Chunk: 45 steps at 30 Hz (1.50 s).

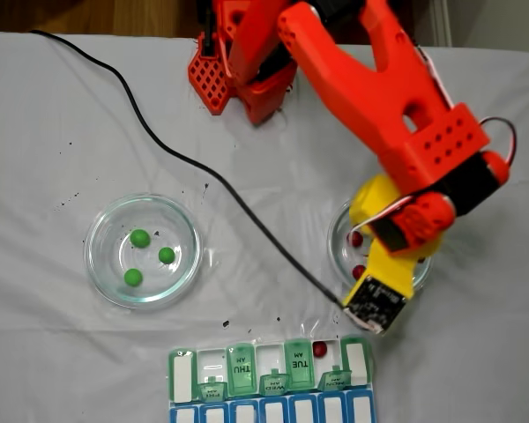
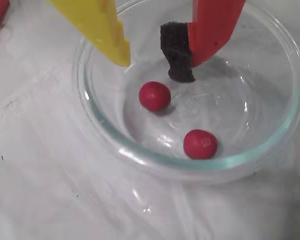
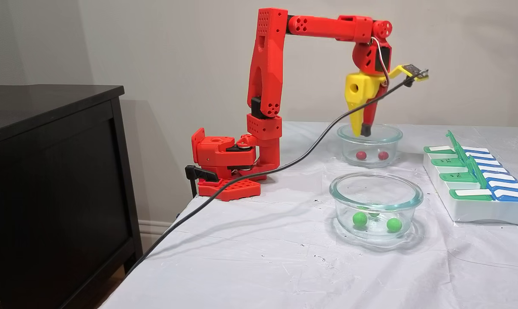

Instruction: Sort medicines into box.

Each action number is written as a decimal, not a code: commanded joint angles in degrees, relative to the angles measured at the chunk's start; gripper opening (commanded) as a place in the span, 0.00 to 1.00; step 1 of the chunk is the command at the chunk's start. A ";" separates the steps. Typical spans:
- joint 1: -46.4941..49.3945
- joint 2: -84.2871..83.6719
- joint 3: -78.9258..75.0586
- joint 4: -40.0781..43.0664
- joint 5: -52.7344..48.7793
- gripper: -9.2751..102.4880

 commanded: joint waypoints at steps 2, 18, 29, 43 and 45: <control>0.53 2.81 -1.93 0.70 -1.41 0.21; -1.32 0.62 2.46 -1.41 -0.26 0.21; -2.46 -0.09 6.33 -5.10 0.62 0.21; -2.29 -0.44 9.40 -11.07 1.32 0.20; -2.29 -0.53 9.67 -11.51 1.32 0.20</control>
